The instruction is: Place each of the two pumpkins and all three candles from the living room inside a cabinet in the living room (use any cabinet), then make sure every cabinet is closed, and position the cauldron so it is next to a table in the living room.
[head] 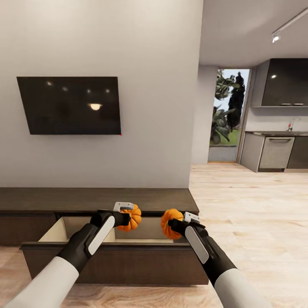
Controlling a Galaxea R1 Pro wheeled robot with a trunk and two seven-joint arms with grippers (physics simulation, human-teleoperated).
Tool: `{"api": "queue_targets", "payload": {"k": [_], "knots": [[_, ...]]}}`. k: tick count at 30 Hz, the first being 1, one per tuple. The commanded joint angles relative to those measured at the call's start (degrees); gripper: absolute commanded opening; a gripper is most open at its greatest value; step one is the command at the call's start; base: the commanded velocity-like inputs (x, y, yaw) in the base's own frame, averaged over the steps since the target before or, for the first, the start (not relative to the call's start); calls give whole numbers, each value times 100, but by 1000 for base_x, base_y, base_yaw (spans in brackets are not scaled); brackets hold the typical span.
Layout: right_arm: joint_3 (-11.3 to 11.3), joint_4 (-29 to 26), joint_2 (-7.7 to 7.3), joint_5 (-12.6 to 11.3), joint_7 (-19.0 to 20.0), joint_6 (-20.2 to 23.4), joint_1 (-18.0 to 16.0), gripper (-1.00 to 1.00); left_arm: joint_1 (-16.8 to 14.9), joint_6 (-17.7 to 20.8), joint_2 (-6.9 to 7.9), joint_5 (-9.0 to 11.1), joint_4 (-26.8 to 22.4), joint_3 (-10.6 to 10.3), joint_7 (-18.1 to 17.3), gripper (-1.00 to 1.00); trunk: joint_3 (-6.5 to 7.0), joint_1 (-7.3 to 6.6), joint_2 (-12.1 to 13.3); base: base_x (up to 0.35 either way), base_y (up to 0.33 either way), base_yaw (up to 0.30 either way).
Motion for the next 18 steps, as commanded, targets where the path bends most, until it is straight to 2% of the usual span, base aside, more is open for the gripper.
{"api": "queue_targets", "payload": {"k": [1,8,13,18], "knots": [[15,-7,-3,-65,-60,2,-12,-100,-7,10,6,50,-7,-20,63,-100,-7,-1,-3,0,0,0],[18,32,-3,-72,-79,25,-87,-100,-11,92,-70,34,7,-19,155,-100,-7,-1,-3,0,0,0],[23,37,4,-77,-238,40,-97,-100,-18,541,-269,52,130,-21,547,-100,-7,-1,-3,60,0,0],[26,35,23,-75,-280,48,-99,-100,-21,634,-314,57,163,-20,639,-100,-7,-1,-3,27,0,0]]}}
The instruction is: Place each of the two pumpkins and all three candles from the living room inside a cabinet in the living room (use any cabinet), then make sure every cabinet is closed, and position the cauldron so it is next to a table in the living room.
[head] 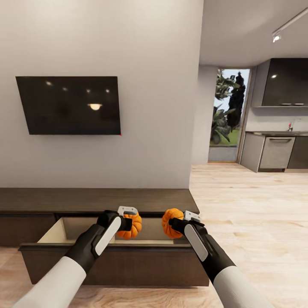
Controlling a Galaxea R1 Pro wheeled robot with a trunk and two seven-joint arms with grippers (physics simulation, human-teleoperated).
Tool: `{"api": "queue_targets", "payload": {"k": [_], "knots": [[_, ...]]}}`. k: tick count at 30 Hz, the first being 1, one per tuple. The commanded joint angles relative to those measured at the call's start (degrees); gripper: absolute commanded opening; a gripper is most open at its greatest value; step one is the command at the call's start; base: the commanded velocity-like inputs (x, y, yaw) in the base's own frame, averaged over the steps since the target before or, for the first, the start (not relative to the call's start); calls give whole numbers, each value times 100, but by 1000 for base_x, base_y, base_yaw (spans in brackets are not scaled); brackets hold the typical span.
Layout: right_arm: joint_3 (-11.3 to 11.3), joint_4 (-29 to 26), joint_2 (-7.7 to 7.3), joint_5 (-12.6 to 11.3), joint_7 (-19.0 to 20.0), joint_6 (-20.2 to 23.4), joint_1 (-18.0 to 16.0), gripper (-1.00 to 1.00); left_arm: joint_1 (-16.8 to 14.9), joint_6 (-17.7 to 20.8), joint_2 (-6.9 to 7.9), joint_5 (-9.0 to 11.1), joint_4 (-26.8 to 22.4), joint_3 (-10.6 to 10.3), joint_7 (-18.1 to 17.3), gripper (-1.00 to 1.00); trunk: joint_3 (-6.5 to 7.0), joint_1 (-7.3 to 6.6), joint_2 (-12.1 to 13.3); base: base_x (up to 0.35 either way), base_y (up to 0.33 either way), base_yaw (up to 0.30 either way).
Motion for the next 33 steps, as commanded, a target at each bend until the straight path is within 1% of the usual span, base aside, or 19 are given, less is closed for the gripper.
{"api": "queue_targets", "payload": {"k": [1,8,11,15,33], "knots": [[15,-9,-1,-58,-61,6,-4,-100,-5,16,0,49,-4,-10,62,-100,-7,-1,-3,9,0,0],[19,-9,6,-60,-67,14,-23,-100,-6,34,-7,50,5,-10,81,-100,-7,-1,-3,62,0,0],[92,-3,6,-62,-73,16,-67,-100,-6,37,-9,50,5,-10,80,-100,-7,-1,-3,134,0,0],[134,5,6,-62,-76,17,-94,-100,-6,37,-18,50,8,-10,80,-100,-7,-1,-3,38,0,0],[148,61,15,-62,-77,26,-109,-100,-6,37,-25,36,1,-7,66,-100,-7,-1,-3,3,-13,0]]}}
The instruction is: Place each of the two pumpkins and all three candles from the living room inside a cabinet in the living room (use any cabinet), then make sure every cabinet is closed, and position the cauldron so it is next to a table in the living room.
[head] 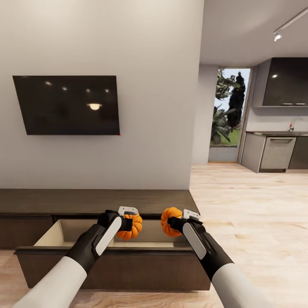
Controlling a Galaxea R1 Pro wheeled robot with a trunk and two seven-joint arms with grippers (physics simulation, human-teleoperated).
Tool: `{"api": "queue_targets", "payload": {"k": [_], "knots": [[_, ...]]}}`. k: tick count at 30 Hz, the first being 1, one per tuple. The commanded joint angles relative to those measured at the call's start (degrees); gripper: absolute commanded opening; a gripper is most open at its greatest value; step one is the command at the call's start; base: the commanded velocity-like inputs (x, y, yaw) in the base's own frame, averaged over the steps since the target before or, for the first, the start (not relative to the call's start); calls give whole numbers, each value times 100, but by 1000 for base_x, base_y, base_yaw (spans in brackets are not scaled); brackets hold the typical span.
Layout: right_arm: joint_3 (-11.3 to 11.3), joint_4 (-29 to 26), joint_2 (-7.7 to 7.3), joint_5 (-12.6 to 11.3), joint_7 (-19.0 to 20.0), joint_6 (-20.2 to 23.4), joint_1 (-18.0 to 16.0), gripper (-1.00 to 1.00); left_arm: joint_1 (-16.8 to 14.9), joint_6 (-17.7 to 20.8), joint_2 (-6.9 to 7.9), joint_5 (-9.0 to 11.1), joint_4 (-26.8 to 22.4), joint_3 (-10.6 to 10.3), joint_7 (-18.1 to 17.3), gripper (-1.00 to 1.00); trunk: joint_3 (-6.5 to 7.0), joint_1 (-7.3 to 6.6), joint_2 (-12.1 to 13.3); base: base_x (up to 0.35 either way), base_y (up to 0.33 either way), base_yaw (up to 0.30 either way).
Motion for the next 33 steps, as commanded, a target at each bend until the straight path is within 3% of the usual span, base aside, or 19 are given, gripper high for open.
{"api": "queue_targets", "payload": {"k": [1,33], "knots": [[16,-8,-3,-58,-59,5,-5,-100,-5,12,2,53,-5,-9,61,-100,-7,-1,-3,29,-1,0],[16,1,-3,-64,-59,18,-5,-100,-5,30,2,41,-5,-12,42,-100,-7,-1,-3,62,-4,0]]}}
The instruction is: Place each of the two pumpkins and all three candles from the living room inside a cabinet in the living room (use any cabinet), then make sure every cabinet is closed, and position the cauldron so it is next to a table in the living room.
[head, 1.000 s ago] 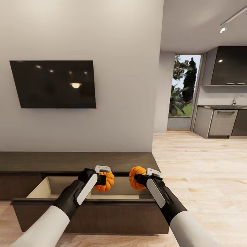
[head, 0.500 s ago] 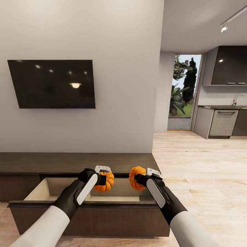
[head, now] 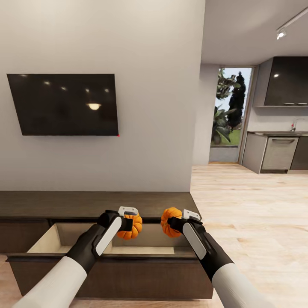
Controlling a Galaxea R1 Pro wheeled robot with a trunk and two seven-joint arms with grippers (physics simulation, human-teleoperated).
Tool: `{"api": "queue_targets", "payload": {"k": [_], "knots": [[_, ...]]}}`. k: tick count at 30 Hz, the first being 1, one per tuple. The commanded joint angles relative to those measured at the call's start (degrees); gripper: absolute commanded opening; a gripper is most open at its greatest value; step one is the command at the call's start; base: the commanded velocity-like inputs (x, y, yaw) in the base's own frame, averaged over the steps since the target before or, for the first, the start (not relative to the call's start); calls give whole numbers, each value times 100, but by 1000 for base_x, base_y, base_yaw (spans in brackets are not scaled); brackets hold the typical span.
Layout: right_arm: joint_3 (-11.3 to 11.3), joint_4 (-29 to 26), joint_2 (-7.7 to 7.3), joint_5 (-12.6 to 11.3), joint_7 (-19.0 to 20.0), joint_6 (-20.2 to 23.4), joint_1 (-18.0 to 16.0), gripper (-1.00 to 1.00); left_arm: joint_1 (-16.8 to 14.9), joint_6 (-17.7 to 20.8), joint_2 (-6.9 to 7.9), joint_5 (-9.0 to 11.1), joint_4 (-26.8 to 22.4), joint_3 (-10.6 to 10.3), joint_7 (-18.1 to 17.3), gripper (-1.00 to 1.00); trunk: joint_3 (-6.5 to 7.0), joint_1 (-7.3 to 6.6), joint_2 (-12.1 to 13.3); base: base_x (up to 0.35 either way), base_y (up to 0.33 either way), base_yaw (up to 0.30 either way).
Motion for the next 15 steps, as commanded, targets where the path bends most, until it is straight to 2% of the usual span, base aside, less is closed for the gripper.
{"api": "queue_targets", "payload": {"k": [1,6,15], "knots": [[16,-9,-3,-59,-63,6,-5,-100,-5,13,2,54,-5,-10,62,-100,-7,-1,-3,2,0,0],[16,-9,-3,-58,-57,164,-10,-100,-5,13,2,54,-5,-10,66,-100,-97,109,-204,0,0,0],[16,-9,-3,-60,-54,201,-21,-100,-5,15,-28,61,2,-10,65,-100,-258,306,-565,0,0,0]]}}
